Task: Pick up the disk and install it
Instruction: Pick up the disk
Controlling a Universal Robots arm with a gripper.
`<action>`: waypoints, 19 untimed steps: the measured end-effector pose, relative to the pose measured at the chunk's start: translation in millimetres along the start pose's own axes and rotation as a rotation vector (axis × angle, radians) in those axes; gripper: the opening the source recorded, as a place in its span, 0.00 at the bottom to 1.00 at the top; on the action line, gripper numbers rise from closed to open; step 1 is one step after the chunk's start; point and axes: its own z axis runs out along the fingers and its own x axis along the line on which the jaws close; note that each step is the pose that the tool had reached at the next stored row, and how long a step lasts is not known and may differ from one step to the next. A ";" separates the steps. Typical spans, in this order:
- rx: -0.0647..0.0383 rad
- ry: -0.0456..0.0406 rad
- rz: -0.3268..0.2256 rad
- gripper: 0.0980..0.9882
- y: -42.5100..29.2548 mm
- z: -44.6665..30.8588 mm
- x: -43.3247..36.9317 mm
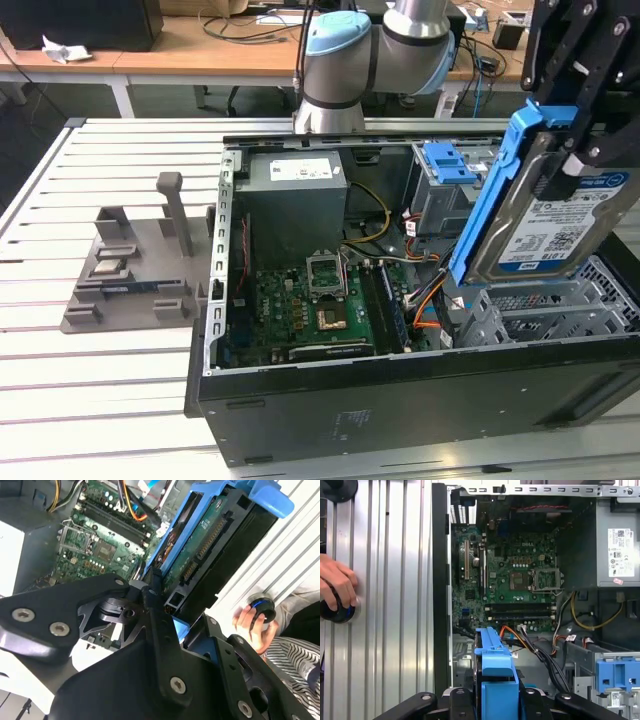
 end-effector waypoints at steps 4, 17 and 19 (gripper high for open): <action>0.000 0.0001 0.000 0.30 -13.6 0.3 0.3; 0.000 0.0001 0.000 0.30 -46.3 15.7 1.3; -0.001 0.0006 0.000 0.30 -50.9 22.7 1.1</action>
